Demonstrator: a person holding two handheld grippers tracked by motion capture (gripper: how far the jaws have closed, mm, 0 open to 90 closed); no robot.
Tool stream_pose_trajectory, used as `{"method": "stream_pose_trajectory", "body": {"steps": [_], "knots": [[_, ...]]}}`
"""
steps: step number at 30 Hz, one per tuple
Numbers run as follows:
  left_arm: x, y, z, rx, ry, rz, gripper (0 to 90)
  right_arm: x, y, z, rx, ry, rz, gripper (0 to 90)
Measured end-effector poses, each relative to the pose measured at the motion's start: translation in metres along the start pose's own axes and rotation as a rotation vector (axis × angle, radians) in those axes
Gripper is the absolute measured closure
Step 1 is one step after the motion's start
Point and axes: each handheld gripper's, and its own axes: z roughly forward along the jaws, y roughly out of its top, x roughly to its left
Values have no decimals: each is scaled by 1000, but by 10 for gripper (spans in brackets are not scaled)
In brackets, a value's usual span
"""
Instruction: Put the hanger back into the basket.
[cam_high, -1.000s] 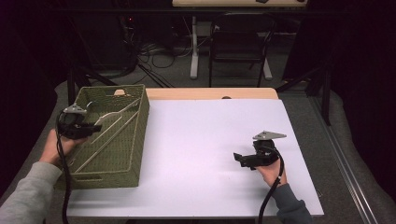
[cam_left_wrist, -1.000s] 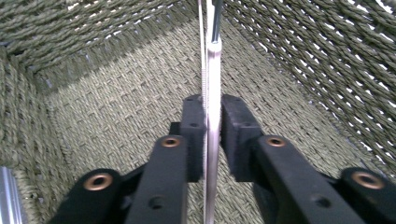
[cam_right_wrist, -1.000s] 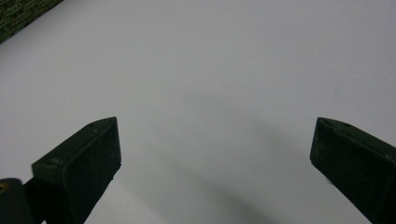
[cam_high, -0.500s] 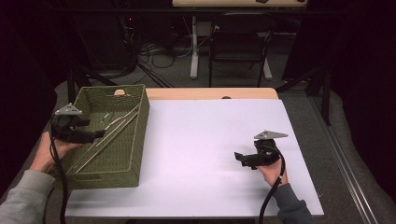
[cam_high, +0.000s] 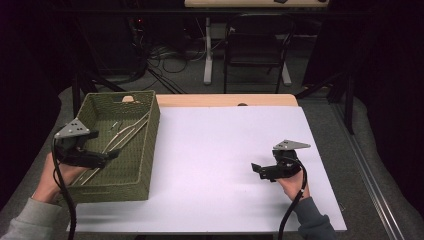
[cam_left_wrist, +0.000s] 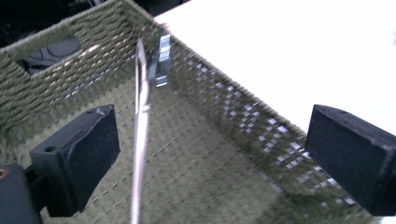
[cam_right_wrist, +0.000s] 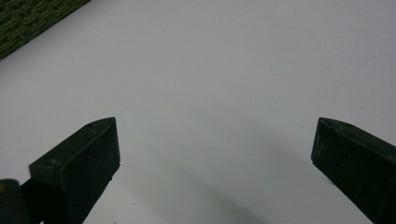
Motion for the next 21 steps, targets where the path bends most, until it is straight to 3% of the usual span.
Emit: {"method": "stream_pose_trajectory", "body": {"steps": [2,7,13,14,15,21], "knots": [[-9,0,-1,-24,-6,2,7,2,0,-3,-12,7,-9,2],[-44,2,5,-62,-6,63,2,6,-2,-10,-44,23,-33,0],[-86,1,23,-91,-83,124,1,12,-7,-21,-76,42,-58,0],[-86,1,23,-91,-83,124,1,12,-7,-21,-76,42,-58,0],[-98,-1,30,-98,-109,147,1,15,-10,-25,-86,47,-64,0],[-126,-8,54,-99,-180,187,1,23,-18,-31,-98,54,-91,0]]}}
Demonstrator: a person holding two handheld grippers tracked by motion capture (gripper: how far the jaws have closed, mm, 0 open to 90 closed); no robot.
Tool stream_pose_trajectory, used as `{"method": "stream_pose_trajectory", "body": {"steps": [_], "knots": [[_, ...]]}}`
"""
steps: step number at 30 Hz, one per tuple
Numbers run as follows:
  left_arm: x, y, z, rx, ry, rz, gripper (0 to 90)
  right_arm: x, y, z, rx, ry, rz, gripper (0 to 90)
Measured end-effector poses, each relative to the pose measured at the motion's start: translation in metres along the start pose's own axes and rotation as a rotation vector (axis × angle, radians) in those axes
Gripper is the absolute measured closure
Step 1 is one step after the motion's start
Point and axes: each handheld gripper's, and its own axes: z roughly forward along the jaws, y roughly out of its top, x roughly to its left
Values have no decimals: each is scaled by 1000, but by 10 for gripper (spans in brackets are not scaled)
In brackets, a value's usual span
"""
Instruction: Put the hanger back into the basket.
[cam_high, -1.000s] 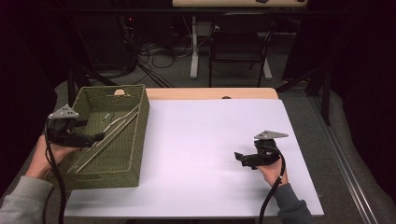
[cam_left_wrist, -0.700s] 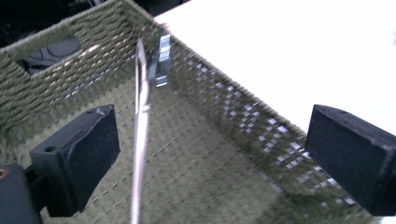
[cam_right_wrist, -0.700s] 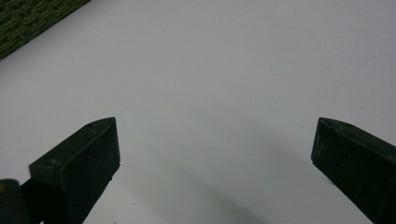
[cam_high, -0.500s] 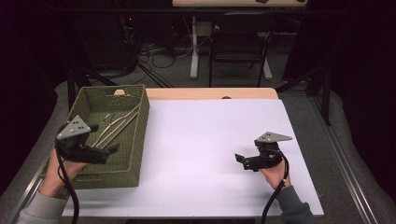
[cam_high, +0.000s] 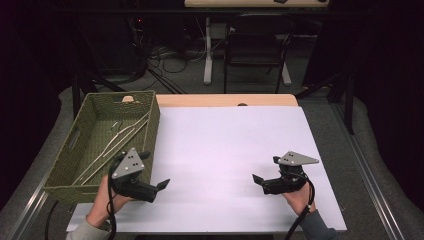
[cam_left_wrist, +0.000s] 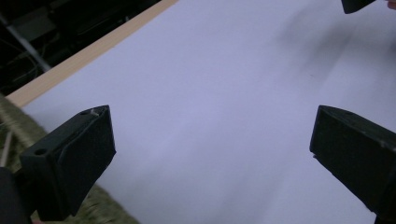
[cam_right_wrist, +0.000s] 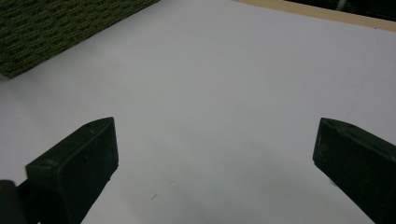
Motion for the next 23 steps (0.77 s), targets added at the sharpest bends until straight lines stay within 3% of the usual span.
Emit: {"method": "stream_pose_trajectory", "body": {"steps": [2,6,9,10,23], "knots": [[-4,-1,4,-7,-13,-1,1,3,-1,-2,-3,0,-4,0],[-17,-4,17,14,-29,50,1,9,-5,-8,-22,13,-7,0],[-23,-7,25,27,-53,56,1,13,-8,-12,-20,16,-14,0],[-24,-8,27,34,-52,62,0,15,-10,-11,-45,13,-13,0],[-25,-15,35,35,-71,49,1,32,-22,-25,-51,10,-42,0]]}}
